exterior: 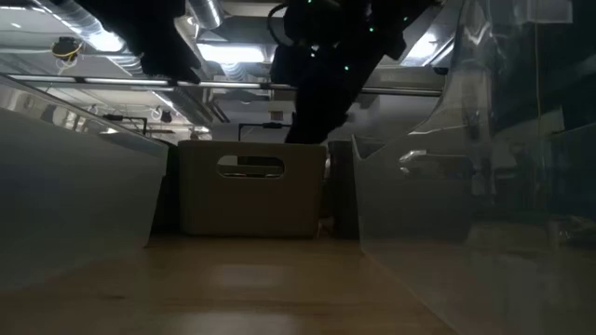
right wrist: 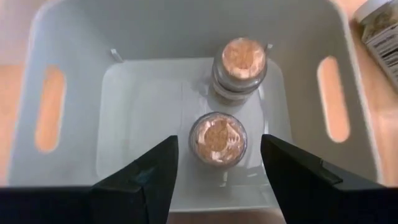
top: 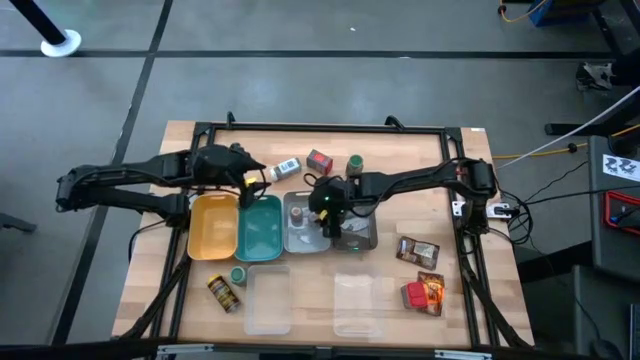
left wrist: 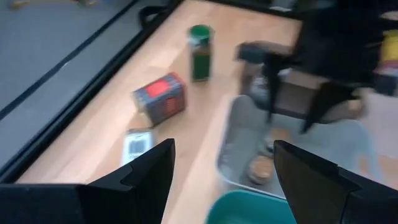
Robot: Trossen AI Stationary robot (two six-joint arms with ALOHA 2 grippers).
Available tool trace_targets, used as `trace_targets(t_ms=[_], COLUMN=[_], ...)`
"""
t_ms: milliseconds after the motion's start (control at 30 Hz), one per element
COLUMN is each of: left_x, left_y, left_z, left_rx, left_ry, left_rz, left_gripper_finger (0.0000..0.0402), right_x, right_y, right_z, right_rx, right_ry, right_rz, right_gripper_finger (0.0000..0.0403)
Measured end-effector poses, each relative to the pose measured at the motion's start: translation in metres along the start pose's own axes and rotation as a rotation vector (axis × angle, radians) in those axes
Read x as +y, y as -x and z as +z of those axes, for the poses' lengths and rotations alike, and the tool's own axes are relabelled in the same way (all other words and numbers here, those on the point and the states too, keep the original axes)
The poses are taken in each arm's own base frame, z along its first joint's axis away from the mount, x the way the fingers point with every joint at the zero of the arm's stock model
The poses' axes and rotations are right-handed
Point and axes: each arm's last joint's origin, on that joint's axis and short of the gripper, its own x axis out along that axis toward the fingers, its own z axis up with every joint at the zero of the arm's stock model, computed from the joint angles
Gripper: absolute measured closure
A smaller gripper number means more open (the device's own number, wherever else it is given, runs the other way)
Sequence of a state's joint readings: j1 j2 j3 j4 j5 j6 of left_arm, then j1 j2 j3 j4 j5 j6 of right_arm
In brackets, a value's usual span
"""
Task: Sort spices by type
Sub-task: Put the white seasoning bottle into the transparent black bin
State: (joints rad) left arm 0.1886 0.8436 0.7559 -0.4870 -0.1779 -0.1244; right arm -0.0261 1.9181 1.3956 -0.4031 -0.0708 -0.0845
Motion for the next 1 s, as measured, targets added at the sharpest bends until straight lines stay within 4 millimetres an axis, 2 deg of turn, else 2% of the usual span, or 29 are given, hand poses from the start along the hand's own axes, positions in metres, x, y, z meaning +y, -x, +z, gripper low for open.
trace_targets(t_ms=[267, 533, 733, 1000], left_x=[0.018, 0.045, 0.064, 0.080], left_y=[-0.021, -0.054, -0.081, -0.110], left_z=[-0.003, -0.015, -0.028, -0.043], left_rx=[0.087, 0.267, 0.396, 0.490], left_ry=[0.045, 0.049, 0.052, 0.057], left_rz=[0.112, 0.209, 0.239, 0.165], left_gripper_finger=[0.0147, 0.0147, 0.0147, 0.0147], right_x=[0.001, 0.002, 0.003, 0.003], right_y=[0.026, 0.049, 0.057, 0.062], right_z=[0.009, 0.016, 0.017, 0.018], right_rx=[-0.064, -0.114, -0.128, -0.137], right_ry=[0.005, 0.008, 0.009, 0.010], right_rz=[-0.005, -0.010, -0.011, -0.012], right_gripper_finger=[0.0173, 0.0173, 0.0173, 0.0173])
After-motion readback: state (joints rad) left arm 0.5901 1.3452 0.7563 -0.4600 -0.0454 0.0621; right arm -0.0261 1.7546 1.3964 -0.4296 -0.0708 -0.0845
